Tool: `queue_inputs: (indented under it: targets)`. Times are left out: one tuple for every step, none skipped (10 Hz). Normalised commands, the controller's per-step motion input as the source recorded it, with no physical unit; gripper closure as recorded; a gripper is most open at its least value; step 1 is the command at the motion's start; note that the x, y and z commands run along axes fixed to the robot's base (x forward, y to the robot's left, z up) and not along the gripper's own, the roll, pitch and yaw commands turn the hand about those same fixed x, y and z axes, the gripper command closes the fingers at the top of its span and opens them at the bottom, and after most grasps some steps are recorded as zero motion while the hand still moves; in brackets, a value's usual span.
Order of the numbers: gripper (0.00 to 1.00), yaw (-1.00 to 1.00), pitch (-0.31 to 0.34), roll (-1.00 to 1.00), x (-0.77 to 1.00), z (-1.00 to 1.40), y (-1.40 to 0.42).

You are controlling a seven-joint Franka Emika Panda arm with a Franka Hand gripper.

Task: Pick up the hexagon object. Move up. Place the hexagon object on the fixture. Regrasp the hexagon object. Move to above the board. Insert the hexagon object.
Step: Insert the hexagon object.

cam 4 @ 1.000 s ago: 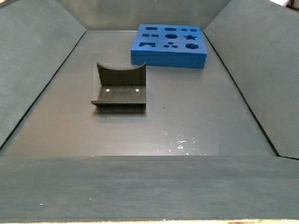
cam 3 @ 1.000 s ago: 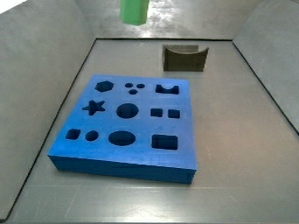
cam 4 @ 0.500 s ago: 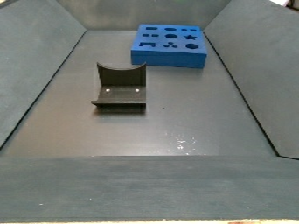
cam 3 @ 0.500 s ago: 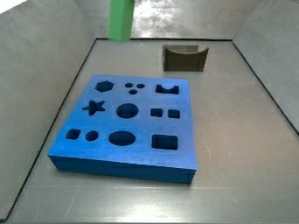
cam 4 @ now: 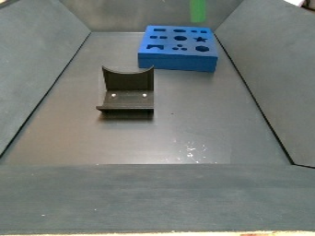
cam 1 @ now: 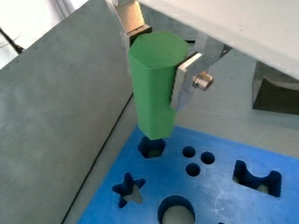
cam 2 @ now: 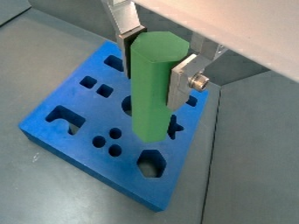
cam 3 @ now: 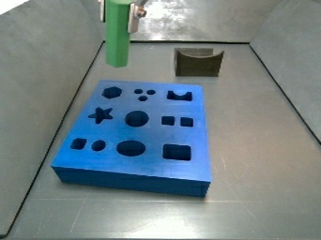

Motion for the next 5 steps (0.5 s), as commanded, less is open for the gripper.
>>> queue_inputs:
  targets:
    - [1.0,-0.3,0.0,-0.32,-0.21,-0.75,0.43]
    - [1.0,-0.29,0.0,-0.36,-0.23,-0.81,0.51]
    - [1.0,-0.28,0.0,-0.37,-0.29,-0.8,0.5]
    - [1.0,-0.19,0.0,-0.28,-0.04,-0.26,0.19]
    - [1.0,0.0,0.0,0.0,-0.02,0.0,0.0]
